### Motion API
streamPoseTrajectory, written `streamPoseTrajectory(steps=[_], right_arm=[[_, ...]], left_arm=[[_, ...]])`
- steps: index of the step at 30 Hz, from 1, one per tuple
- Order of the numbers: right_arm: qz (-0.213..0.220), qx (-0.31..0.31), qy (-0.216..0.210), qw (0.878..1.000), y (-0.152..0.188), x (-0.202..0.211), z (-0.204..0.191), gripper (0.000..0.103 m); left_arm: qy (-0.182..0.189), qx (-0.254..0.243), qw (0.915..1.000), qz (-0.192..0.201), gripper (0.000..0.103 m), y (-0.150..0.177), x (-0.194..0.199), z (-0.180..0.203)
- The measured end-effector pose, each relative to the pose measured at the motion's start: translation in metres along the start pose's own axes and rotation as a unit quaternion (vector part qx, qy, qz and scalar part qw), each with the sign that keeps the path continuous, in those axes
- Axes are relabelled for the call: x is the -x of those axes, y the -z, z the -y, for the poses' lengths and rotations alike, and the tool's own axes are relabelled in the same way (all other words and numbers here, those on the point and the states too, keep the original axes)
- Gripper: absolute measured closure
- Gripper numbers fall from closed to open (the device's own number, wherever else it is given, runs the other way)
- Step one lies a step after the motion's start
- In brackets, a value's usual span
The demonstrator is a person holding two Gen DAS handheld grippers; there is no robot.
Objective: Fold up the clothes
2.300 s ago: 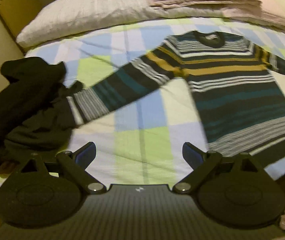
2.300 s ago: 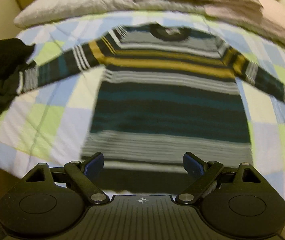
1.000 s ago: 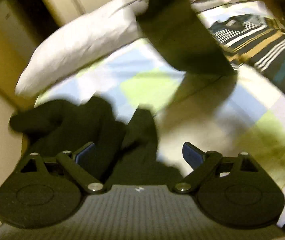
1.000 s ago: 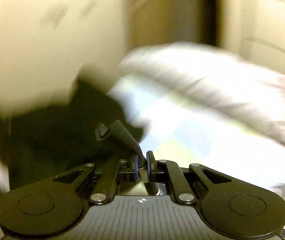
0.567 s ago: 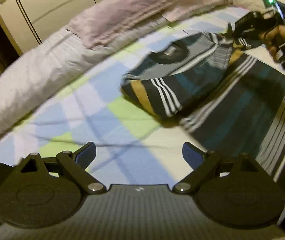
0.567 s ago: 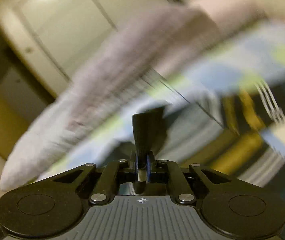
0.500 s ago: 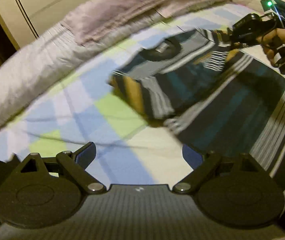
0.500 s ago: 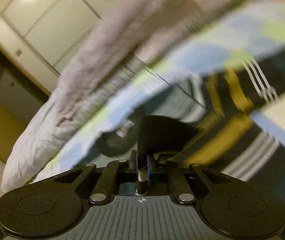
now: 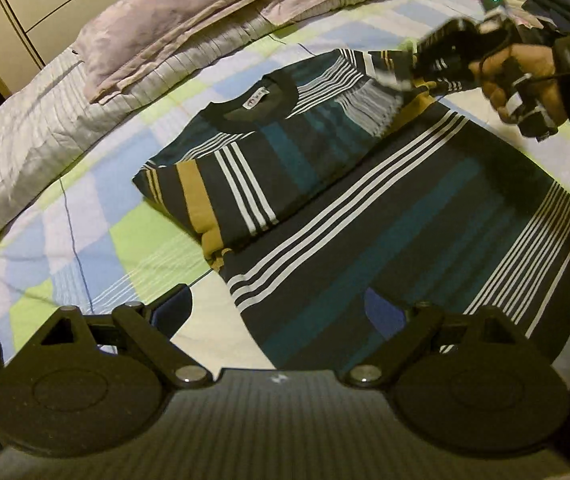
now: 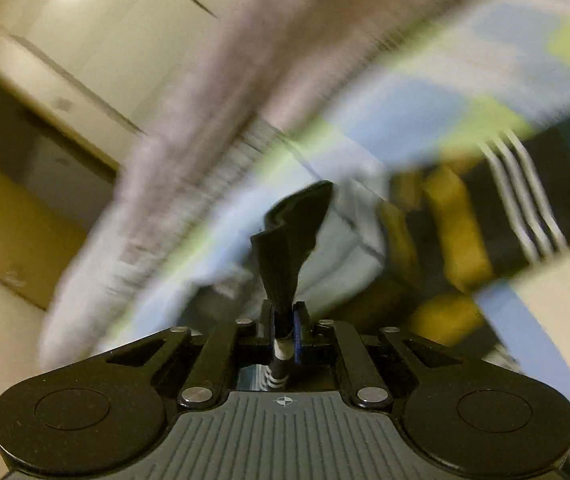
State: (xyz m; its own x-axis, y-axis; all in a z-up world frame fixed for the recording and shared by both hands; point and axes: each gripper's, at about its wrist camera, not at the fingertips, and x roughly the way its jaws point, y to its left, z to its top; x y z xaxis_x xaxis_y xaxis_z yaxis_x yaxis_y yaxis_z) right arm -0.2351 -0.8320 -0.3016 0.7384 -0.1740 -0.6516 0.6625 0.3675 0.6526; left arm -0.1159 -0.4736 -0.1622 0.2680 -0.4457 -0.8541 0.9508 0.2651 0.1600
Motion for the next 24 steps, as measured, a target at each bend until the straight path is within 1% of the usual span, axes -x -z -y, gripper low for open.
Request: streamPoseTrajectory(steps=[1, 2, 3, 4, 7, 9, 13, 15, 17, 20, 22, 24], right_arm=[[-0.004, -0.014, 0.023, 1.000, 0.000, -0.003, 0.007, 0.084], [-0.004, -0.025, 0.047, 0.999, -0.001, -0.004, 0.013, 0.075], [-0.003, -0.036, 0.071, 0.997, -0.001, -0.006, 0.019, 0.053], [0.004, -0.040, 0.081, 0.996, 0.000, -0.001, 0.021, 0.041], [0.005, -0.029, 0.093, 0.995, 0.001, 0.014, 0.026, 0.041], [0.014, -0.023, 0.101, 0.994, -0.002, 0.030, 0.027, 0.041], [0.063, -0.024, 0.131, 0.989, -0.013, 0.094, 0.032, 0.041], [0.093, -0.024, 0.147, 0.984, -0.024, 0.125, 0.045, 0.041], [0.125, -0.030, 0.168, 0.977, -0.035, 0.154, 0.063, 0.041], [0.167, -0.059, 0.207, 0.962, -0.054, 0.178, 0.096, 0.041], [0.197, -0.077, 0.223, 0.951, -0.064, 0.186, 0.118, 0.041], [0.215, -0.082, 0.240, 0.943, -0.075, 0.184, 0.140, 0.041]], left_arm=[[0.002, -0.001, 1.0000, 0.000, 0.012, -0.002, -0.002, 0.000], [0.004, -0.003, 1.0000, 0.000, 0.012, -0.004, -0.004, 0.001], [0.004, -0.005, 1.0000, 0.001, 0.012, -0.007, -0.005, 0.001], [0.006, -0.006, 1.0000, 0.003, 0.012, -0.009, -0.005, 0.001], [0.022, -0.013, 0.9996, 0.014, 0.012, -0.018, -0.010, 0.000], [0.032, -0.027, 0.9989, 0.022, 0.012, -0.023, -0.018, 0.002], [0.050, -0.042, 0.9975, 0.026, 0.012, -0.039, -0.044, 0.009], [0.053, -0.053, 0.9967, 0.029, 0.012, -0.054, -0.050, 0.020], [0.056, -0.064, 0.9958, 0.033, 0.012, -0.069, -0.057, 0.031], [0.059, -0.081, 0.9944, 0.035, 0.012, -0.091, -0.065, 0.049], [0.055, -0.092, 0.9938, 0.027, 0.012, -0.105, -0.069, 0.065], [0.050, -0.099, 0.9937, 0.016, 0.012, -0.119, -0.073, 0.084]])
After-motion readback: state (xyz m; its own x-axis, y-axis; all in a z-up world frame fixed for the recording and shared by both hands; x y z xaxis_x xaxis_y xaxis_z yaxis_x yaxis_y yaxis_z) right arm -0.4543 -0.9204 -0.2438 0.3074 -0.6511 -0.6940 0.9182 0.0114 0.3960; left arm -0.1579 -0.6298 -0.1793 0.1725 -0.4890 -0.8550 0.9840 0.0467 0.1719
